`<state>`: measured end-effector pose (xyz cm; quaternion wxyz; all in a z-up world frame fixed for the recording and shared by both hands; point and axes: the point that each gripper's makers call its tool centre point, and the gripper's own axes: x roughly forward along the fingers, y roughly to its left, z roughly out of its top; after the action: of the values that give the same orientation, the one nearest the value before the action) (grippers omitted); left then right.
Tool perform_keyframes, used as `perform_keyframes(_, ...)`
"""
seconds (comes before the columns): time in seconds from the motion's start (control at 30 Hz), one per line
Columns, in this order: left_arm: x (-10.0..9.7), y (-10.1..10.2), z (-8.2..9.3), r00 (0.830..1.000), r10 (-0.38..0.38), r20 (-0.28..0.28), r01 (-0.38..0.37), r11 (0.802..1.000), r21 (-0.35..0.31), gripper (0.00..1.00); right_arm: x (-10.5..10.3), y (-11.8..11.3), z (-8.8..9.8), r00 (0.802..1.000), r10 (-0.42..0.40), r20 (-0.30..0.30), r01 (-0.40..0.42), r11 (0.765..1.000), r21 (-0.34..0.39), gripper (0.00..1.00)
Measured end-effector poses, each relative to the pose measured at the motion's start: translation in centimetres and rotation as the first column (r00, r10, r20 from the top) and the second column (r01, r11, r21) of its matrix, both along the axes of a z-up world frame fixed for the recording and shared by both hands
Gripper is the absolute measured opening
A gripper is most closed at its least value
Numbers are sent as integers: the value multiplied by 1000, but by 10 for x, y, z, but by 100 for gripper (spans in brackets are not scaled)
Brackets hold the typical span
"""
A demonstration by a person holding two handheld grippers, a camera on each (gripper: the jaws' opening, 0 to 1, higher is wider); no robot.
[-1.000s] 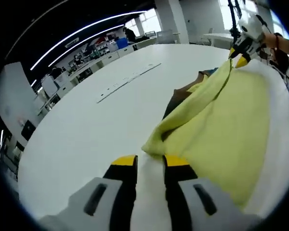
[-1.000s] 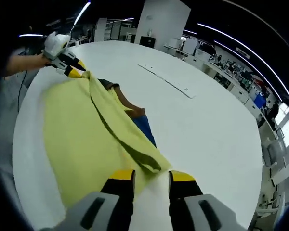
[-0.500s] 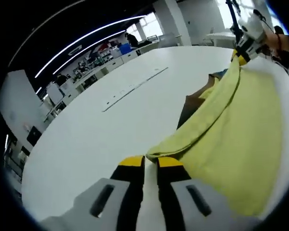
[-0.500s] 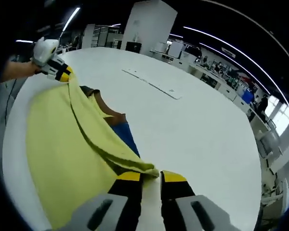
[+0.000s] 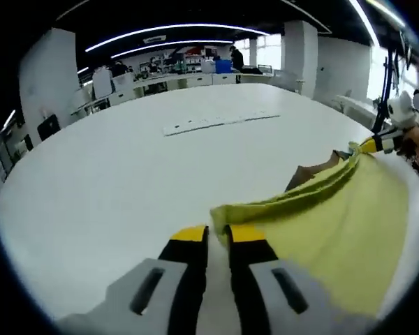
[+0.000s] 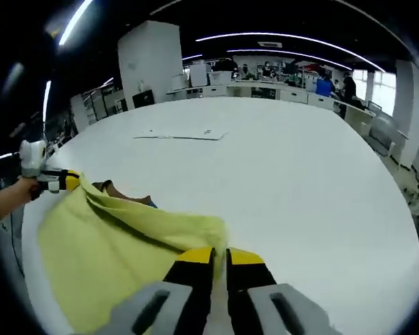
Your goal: Fold the garment on the visible template until the final outline fits inside the template.
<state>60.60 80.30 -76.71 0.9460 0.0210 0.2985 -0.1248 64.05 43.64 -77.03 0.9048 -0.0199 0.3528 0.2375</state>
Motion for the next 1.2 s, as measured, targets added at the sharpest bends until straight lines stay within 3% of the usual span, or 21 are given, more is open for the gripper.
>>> perform_keyframes(0.2, 2, -2, 1, 1000, 3, -10, -3, 1000, -27, 8, 6, 4, 0, 1000, -11, -29, 12, 998, 58, 6)
perform_keyframes(0.5, 2, -10, 3, 999, 9, -38, -11, 999, -32, 2, 9, 6, -2, 1000, 12, -17, -12, 1000, -3, 0)
perform_keyframes(0.6, 4, -6, 10, 999, 43, -4, -43, 998, -46, 0, 9, 1, 2, 1000, -15, -8, 15, 1000, -5, 0)
perform_keyframes(0.7, 4, -6, 9, 999, 42, -5, -43, 998, -48, 0, 9, 1, 4, 1000, -21, 6, 21, 1000, -22, 0)
perform_keyframes(0.87, 2, -8, 7, 1000, 27, -14, -28, 1000, -5, 3, 9, 3, 4, 1000, -10, 9, 11, 1000, -29, 0)
perform_keyframes(1.0, -3, -10, 15, 1000, -6, -1, 6, 999, 35, 16, 4, 4, 12, 1000, 11, 9, -11, 1000, -18, 12)
perform_keyframes(1.2, -17, -14, 31, 999, -38, 22, 39, 998, -47, 30, -11, 7, 24, 998, 55, -10, -55, 998, 11, 42)
